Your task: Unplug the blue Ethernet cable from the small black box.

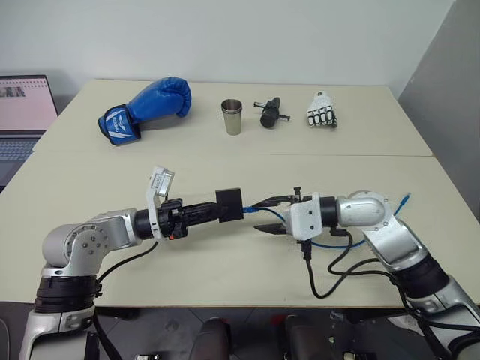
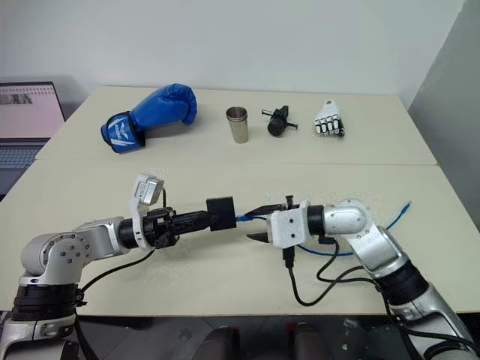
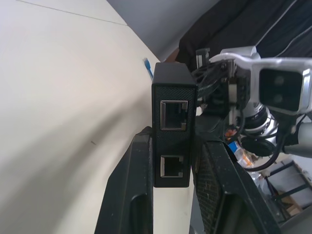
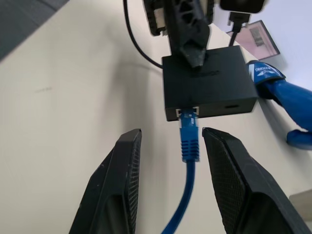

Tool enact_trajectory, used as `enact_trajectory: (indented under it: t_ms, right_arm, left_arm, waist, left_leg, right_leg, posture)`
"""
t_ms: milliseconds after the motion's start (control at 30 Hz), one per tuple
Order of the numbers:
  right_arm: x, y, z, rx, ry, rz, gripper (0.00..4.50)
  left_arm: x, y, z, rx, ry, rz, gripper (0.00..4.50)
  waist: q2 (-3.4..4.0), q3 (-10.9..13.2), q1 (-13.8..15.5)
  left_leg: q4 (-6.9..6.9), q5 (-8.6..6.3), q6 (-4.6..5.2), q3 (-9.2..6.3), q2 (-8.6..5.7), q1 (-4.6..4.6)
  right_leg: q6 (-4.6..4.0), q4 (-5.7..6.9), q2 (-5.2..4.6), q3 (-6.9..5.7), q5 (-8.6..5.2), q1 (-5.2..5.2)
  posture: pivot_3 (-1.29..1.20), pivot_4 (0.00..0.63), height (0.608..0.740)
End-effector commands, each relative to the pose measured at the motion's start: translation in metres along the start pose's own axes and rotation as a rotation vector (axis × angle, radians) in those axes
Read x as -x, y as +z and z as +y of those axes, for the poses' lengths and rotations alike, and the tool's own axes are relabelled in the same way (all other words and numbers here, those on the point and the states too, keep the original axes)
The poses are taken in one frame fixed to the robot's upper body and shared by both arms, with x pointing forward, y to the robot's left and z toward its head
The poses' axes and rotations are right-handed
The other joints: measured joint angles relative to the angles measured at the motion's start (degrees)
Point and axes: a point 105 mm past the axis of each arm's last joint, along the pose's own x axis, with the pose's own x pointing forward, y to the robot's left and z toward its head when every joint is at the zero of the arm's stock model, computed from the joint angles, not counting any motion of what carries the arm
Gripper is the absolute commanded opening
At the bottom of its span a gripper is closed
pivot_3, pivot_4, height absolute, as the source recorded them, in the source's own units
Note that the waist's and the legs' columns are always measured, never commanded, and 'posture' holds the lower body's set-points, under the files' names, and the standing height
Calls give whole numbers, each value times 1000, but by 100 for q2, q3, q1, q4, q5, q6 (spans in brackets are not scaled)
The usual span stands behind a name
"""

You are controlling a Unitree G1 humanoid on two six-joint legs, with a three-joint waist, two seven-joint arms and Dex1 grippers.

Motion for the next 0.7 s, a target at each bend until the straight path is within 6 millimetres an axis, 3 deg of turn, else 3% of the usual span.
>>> enact_trajectory:
  t_ms: [33,300,700]
  right_arm:
    - [9,16,-8,-281,-55,-92,2090]
    - [8,-1,-12,-714,-91,-138,2090]
    - [-4,8,-11,-862,-4,-216,2090]
  left_arm:
    - [1,10,-8,-104,-51,20,774]
    - [5,20,-13,-182,-81,43,774]
    - [4,23,-15,-192,-98,37,774]
  waist:
    - [0,0,-4]
    - [1,1,-9]
    - [2,1,-13]
  left_leg:
    - [0,0,0,0,0,0]
    - [-4,-1,1,7,-1,-3]
    - [-13,-1,2,16,1,-7]
  right_leg:
    - [0,0,0,0,0,0]
    - [-1,-4,2,-1,-1,-4]
    - [1,-6,11,-4,-2,-17]
  posture:
    - [0,150,740]
    - [0,150,740]
    - [0,150,740]
